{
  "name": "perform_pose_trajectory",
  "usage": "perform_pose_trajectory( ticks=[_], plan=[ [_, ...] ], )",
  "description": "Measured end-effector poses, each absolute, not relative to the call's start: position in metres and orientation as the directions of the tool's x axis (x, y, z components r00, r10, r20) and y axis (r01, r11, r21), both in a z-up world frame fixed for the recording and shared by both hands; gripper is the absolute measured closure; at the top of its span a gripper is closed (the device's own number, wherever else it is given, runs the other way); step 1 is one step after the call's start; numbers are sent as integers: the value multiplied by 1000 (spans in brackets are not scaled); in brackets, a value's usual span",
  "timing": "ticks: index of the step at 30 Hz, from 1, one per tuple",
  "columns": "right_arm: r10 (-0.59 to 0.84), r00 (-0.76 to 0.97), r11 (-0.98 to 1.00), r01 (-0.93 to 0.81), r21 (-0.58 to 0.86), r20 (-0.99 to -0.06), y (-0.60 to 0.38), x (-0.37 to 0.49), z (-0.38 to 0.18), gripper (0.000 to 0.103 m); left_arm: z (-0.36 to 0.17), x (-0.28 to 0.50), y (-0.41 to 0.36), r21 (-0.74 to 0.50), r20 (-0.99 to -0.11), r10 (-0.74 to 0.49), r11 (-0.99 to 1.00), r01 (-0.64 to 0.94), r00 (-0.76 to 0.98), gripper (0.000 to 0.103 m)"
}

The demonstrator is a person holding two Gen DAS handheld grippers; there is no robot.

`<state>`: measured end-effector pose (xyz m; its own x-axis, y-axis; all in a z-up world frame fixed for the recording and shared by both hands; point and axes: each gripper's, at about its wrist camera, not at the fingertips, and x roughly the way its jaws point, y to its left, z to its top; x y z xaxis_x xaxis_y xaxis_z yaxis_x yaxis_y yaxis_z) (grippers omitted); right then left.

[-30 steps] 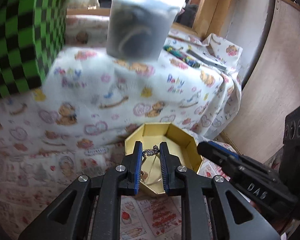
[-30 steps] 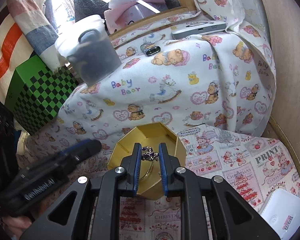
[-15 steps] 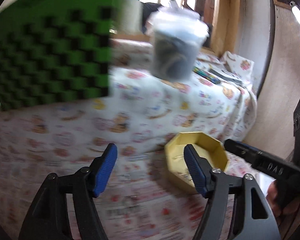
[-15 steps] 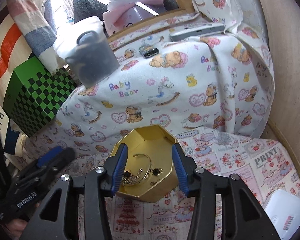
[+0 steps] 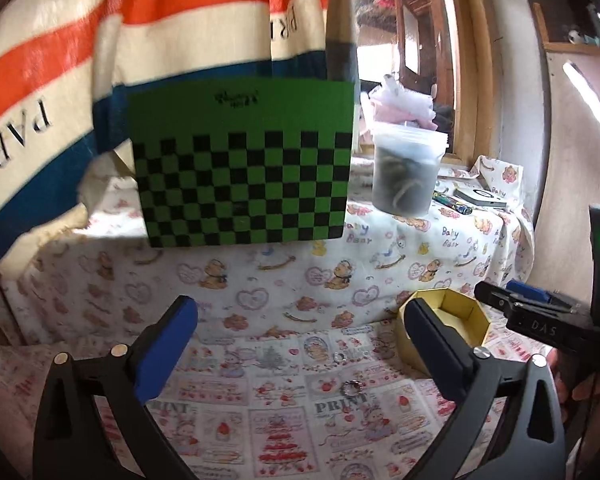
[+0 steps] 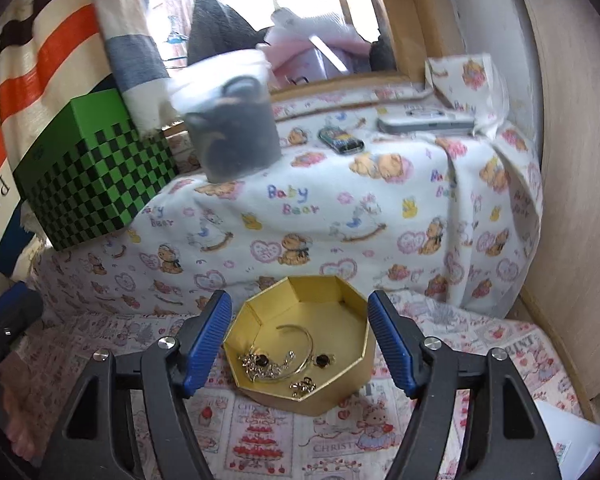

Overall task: Organize jewelry
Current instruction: 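Move the right tool to the small silver ring on the table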

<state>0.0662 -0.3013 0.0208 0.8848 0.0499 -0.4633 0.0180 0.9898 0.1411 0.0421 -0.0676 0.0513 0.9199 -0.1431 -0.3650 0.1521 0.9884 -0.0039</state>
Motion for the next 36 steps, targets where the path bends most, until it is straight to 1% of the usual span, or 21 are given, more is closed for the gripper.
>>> perform_pose_trajectory(
  ticks=[2,4,5,7,10,14,17,21,27,33,36],
  plan=[
    [43,892,992,14,123,-449,-297,64,23,30,45,39,-71,52,-353,-117,988,145,928,1],
    [41,900,995,5,104,-433,-291,62,24,26,37,37,-73,99,-350,-97,985,139,932,0],
    [41,903,995,2,99,-427,-290,61,24,23,35,36,-74,111,-342,-89,985,134,935,0],
    [37,907,996,1,90,-420,-287,60,24,23,27,34,-73,117,-330,-93,983,138,939,0],
    [32,914,996,3,84,-405,-285,58,23,19,21,38,-69,103,-345,-103,984,147,933,0],
    [32,918,996,3,88,-396,-284,57,23,19,18,37,-57,78,-325,-84,990,115,942,0],
    [27,920,996,6,85,-390,-282,57,21,18,16,37,-48,50,-329,-92,992,115,940,1],
    [23,917,998,2,62,-399,-280,58,20,18,16,35,-41,30,-318,-75,996,89,945,0],
    [31,916,999,-12,50,-399,-271,57,17,18,23,30,-29,-31,-296,-85,996,79,951,0],
    [66,913,998,-52,46,-403,-260,53,17,18,24,29,-20,-29,-276,-51,999,45,960,0],
    [88,902,996,-75,48,-422,-253,50,18,18,25,32,-13,-51,-287,-45,998,32,957,0]
  ],
)
